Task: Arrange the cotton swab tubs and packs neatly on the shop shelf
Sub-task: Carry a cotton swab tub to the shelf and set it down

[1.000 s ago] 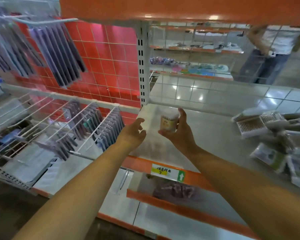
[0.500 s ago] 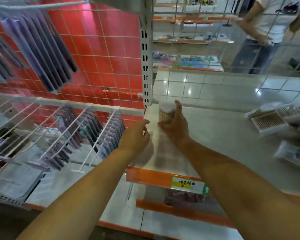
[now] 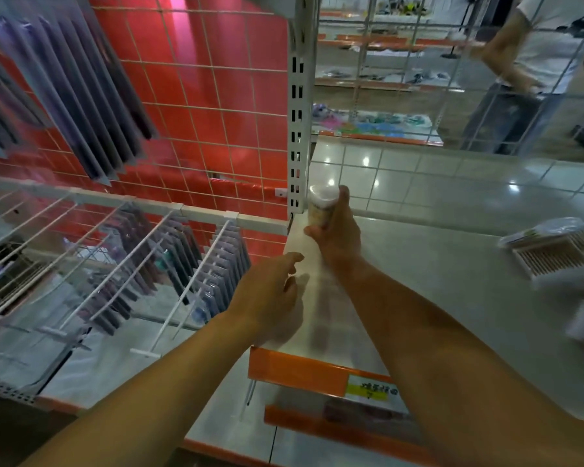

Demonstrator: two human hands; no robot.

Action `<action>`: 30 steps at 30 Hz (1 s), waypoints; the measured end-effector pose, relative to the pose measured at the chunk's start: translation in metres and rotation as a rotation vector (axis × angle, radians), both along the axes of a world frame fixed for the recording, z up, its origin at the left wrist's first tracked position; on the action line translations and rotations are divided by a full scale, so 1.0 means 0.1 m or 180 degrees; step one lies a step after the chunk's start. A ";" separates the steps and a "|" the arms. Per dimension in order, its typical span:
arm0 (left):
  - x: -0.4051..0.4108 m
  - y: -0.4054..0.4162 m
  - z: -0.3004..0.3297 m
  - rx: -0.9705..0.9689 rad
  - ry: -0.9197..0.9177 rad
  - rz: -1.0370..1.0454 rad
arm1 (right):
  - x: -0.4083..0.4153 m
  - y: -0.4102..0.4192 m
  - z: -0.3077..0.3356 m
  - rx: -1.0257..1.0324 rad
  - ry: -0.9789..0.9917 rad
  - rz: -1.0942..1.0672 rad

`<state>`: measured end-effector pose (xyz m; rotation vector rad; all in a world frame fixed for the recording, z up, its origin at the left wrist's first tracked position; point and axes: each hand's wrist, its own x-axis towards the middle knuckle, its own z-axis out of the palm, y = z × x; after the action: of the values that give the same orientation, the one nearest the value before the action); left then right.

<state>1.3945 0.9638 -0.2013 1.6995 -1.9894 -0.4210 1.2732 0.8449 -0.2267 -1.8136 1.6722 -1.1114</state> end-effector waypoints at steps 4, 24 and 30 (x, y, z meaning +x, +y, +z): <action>0.01 0.03 -0.01 0.0079 -0.0147 -0.0072 | 0.04 -0.06 0.00 -0.0031 0.0115 -0.0068; -0.02 0.07 -0.09 0.0299 -0.0112 -0.0060 | 0.14 -0.08 0.02 0.0137 0.0244 -0.0300; -0.08 0.06 0.00 0.0146 -0.0245 -0.0296 | 0.02 0.10 0.03 0.0118 0.0571 -0.0226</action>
<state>1.3861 0.9700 -0.2015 1.6788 -2.1357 -0.4428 1.2752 0.8551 -0.2240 -1.8919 1.8594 -0.9631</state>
